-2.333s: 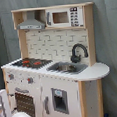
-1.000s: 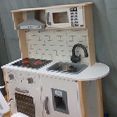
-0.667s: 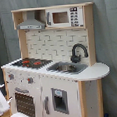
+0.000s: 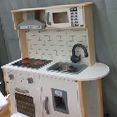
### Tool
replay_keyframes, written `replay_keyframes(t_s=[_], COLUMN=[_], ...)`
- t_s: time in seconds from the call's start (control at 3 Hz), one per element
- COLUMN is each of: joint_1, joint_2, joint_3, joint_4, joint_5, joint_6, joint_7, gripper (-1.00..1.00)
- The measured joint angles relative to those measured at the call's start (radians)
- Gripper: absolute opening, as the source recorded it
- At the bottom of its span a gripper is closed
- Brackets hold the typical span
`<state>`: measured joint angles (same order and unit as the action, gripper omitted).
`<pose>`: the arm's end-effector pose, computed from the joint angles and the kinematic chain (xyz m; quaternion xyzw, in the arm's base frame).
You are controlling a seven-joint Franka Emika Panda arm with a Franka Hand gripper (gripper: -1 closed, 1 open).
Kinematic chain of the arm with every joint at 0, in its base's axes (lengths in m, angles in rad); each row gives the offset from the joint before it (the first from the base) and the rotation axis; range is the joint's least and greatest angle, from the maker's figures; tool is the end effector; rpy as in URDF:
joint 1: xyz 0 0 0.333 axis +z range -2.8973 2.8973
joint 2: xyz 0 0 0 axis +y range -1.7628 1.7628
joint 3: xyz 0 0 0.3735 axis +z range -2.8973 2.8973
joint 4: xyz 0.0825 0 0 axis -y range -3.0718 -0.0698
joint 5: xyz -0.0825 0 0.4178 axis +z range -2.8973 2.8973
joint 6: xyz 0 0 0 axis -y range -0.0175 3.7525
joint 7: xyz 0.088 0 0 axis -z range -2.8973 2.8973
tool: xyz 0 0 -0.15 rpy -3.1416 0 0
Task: Play with the kitchen
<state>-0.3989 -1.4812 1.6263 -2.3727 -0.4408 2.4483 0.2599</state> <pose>0.2152 0.4879 0.3146 0.4813 0.4228 0.4260 0.6388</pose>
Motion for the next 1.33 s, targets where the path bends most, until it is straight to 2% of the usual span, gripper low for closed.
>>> replay_keyframes(t_s=[0.67, 1.33], joint_1=[0.03, 0.036], joint_2=[0.004, 0.011], joint_3=[-0.039, -0.043], joint_4=[-0.005, -0.041], joint_5=[0.0, 0.0], joint_6=[0.01, 0.065], joint_7=[-0.235, -0.449], gripper=[1.0, 1.0])
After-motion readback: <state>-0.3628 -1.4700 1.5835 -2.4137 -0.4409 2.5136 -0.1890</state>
